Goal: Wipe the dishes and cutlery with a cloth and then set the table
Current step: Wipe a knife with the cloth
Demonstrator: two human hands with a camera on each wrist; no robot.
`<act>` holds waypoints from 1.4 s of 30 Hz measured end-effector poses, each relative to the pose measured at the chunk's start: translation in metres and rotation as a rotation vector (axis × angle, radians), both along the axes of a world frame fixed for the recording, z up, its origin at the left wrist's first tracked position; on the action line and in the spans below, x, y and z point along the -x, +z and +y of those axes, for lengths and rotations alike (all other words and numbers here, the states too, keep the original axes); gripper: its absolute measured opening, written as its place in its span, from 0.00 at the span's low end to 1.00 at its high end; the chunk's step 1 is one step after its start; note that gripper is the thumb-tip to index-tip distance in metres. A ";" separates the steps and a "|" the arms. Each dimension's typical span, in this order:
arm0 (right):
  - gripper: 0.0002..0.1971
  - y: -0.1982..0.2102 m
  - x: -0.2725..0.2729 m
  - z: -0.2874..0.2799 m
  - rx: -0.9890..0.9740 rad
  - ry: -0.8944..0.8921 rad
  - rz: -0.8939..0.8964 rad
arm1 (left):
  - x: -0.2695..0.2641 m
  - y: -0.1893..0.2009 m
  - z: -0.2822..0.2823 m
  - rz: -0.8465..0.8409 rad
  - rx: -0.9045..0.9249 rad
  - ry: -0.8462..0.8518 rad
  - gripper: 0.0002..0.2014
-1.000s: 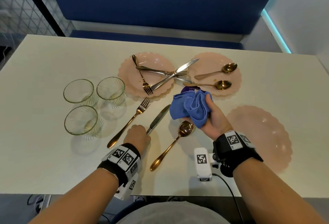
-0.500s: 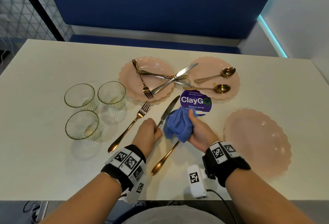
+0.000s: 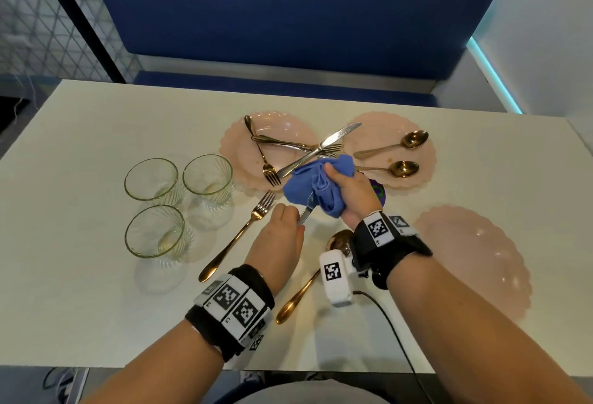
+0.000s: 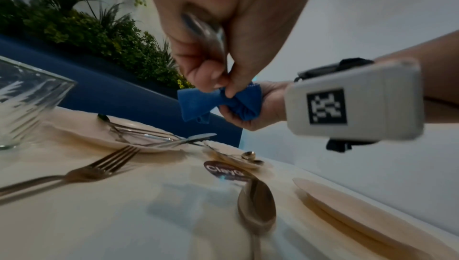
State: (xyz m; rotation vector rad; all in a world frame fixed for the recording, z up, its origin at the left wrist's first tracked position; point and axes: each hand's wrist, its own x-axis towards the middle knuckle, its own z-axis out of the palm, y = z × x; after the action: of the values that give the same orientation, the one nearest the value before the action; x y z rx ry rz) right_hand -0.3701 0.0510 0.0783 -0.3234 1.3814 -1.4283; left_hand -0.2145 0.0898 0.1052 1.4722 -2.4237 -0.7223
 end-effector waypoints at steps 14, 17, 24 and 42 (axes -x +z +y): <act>0.06 0.020 0.060 -0.006 -0.002 -0.274 0.463 | -0.016 0.003 -0.010 0.414 -0.877 -0.034 0.17; 0.05 0.015 0.065 0.006 0.056 -0.331 0.357 | -0.011 0.005 -0.013 0.432 -0.924 -0.077 0.16; 0.19 -0.001 0.026 0.026 -0.051 -0.167 0.013 | 0.023 0.000 -0.017 0.284 -0.592 -0.097 0.15; 0.04 0.014 0.000 0.049 0.057 0.420 0.281 | 0.055 0.014 -0.057 0.838 -0.918 0.243 0.10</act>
State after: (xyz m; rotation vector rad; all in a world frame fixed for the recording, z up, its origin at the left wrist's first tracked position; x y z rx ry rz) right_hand -0.3703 0.1003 0.0923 -0.8266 1.3930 -1.1015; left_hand -0.2696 0.0329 0.1195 1.2345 -1.2697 -2.0293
